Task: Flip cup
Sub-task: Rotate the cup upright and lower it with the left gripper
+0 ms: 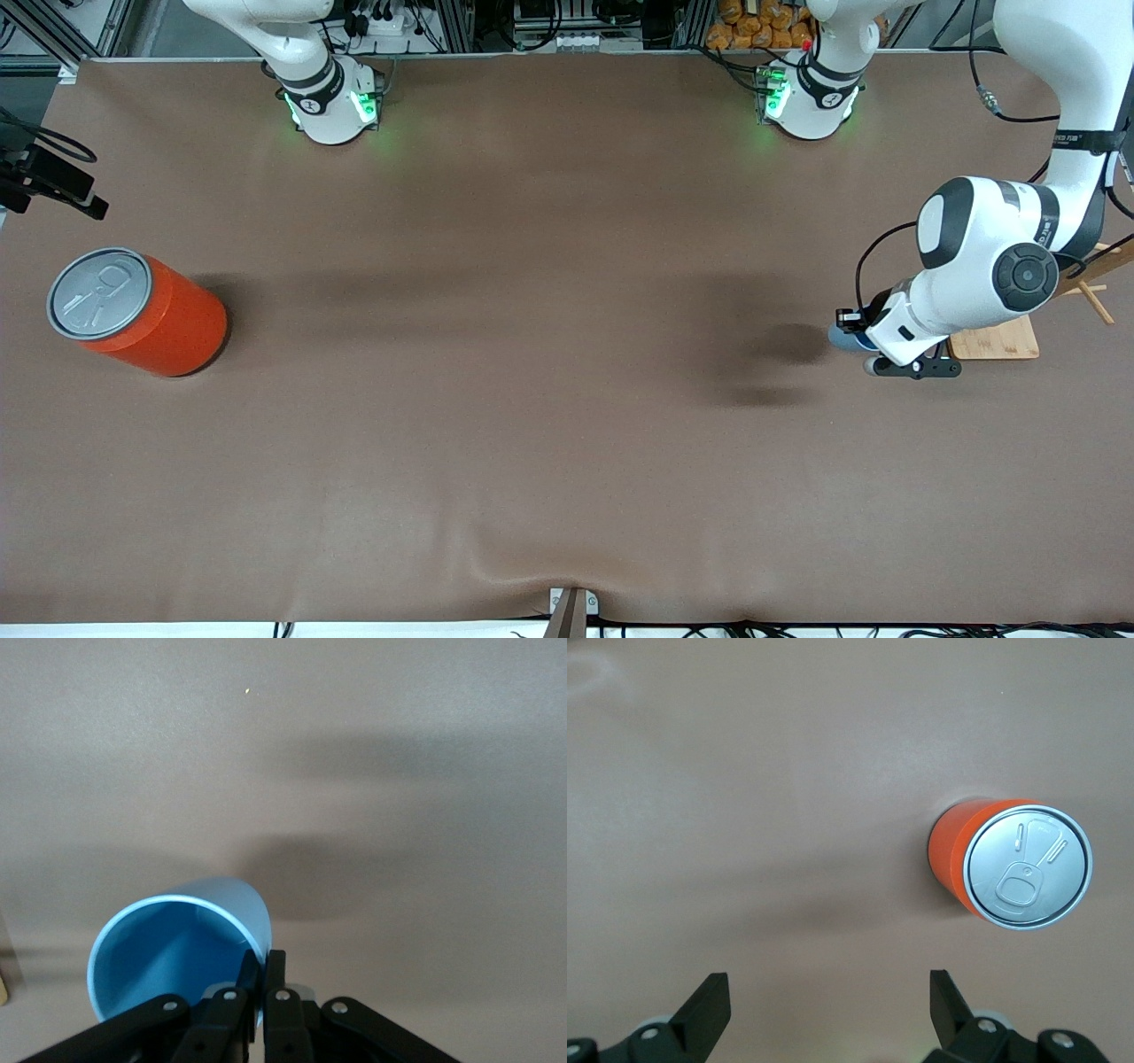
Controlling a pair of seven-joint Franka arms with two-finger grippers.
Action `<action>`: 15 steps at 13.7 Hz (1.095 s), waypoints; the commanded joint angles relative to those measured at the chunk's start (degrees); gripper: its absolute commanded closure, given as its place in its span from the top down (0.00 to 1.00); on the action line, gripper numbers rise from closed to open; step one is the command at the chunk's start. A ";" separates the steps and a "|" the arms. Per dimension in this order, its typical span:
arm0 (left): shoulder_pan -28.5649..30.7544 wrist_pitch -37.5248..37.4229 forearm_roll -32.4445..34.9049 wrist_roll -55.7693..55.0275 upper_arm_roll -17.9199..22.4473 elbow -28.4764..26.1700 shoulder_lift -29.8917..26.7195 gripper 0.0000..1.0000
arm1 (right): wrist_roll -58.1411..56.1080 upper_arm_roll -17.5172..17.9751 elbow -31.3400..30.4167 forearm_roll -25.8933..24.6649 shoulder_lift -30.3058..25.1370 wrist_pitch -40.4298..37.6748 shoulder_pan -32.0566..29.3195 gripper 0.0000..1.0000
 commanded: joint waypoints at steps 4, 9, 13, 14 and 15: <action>-0.12 2.45 1.64 -4.84 -0.12 1.29 1.76 0.00 | -0.55 -0.21 -0.74 0.32 -0.80 -0.05 0.09 1.00; 0.06 5.44 1.64 -5.37 -0.03 0.41 2.91 0.00 | -0.55 -0.21 -0.74 0.41 -0.80 0.04 0.00 1.00; 0.32 6.84 1.64 -5.46 0.06 0.14 3.78 0.00 | -0.55 -0.21 -0.74 0.41 -0.80 0.13 0.00 1.00; 0.32 7.46 1.64 -5.37 0.15 -0.20 4.05 0.00 | -0.55 -0.21 -0.74 0.41 -0.80 0.13 0.00 1.00; 0.41 7.64 1.64 -5.46 0.23 -0.21 4.40 0.00 | -0.55 -0.21 -0.74 0.41 -0.72 0.22 0.00 1.00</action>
